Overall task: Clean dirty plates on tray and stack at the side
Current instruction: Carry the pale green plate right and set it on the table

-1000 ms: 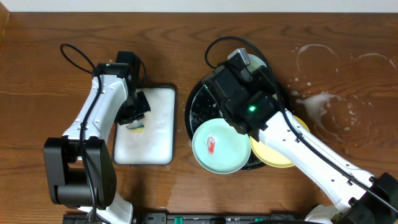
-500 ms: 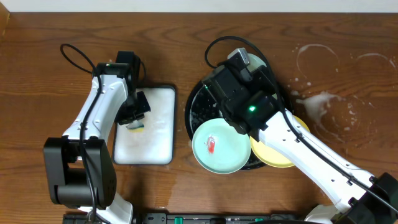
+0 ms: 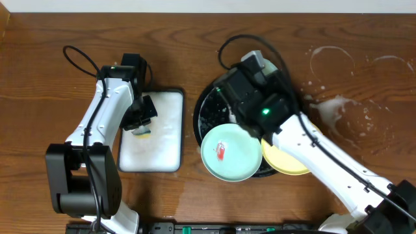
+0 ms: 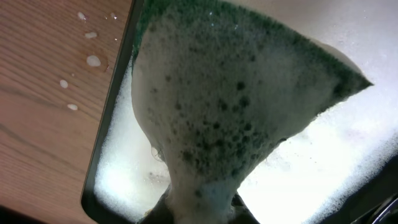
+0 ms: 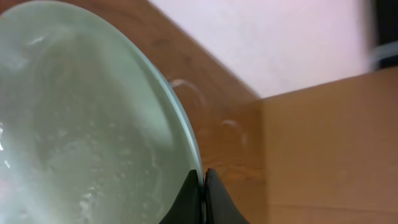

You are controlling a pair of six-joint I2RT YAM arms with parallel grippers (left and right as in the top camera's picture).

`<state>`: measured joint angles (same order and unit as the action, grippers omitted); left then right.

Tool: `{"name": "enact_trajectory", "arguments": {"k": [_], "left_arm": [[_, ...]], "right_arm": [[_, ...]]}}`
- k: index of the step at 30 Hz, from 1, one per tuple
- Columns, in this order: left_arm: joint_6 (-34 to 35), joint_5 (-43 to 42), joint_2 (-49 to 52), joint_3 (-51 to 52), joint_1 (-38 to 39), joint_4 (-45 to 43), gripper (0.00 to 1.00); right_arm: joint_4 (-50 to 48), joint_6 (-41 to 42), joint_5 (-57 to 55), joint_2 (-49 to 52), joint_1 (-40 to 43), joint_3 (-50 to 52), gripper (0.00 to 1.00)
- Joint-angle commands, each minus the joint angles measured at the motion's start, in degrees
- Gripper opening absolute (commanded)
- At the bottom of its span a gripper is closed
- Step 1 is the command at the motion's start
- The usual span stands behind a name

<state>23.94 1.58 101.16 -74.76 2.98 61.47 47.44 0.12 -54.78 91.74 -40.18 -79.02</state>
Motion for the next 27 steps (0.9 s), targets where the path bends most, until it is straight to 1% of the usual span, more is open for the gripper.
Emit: {"name": "enact_trajectory", "arguments": {"k": [1, 7, 9, 12, 15, 17, 20, 25, 27], "left_arm": [[-0.35, -0.15, 0.22, -0.20, -0.17, 0.13, 0.08], [-0.35, -0.15, 0.22, -0.20, -0.17, 0.79, 0.08], [-0.35, -0.15, 0.22, -0.20, -0.17, 1.09, 0.08], [-0.35, -0.15, 0.22, -0.20, -0.17, 1.16, 0.08], [-0.37, -0.15, 0.22, -0.20, -0.17, 1.16, 0.08], [-0.35, -0.15, 0.22, -0.20, -0.17, 1.18, 0.08], [-0.35, -0.15, 0.22, -0.20, -0.17, 1.18, 0.08], [-0.37, -0.15, 0.22, -0.20, -0.17, 1.18, 0.08], [-0.37, -0.15, 0.22, -0.20, -0.17, 1.20, 0.08]], "right_arm": [[-0.52, 8.66, 17.92, -1.42, 7.19, -0.26, 0.01], [1.01, 9.42, 36.83, -3.58, 22.53, -1.18, 0.01], [1.55, 11.10, 44.41, -4.61, 28.57, -1.18, 0.01], [1.86, 14.36, 56.24, -4.59, 39.56, -1.11, 0.01], [1.97, 16.46, 66.07, -2.43, 51.45, -1.07, 0.01], [2.51, 17.42, 69.92, -0.09, 58.16, -1.05, 0.01], [4.00, 18.27, 71.34, 4.92, 66.45, -0.81, 0.01], [4.92, 18.29, 71.32, 13.97, 73.94, -0.24, 0.01], [3.89, 18.27, 71.32, 16.06, 75.08, -0.24, 0.01]]}}
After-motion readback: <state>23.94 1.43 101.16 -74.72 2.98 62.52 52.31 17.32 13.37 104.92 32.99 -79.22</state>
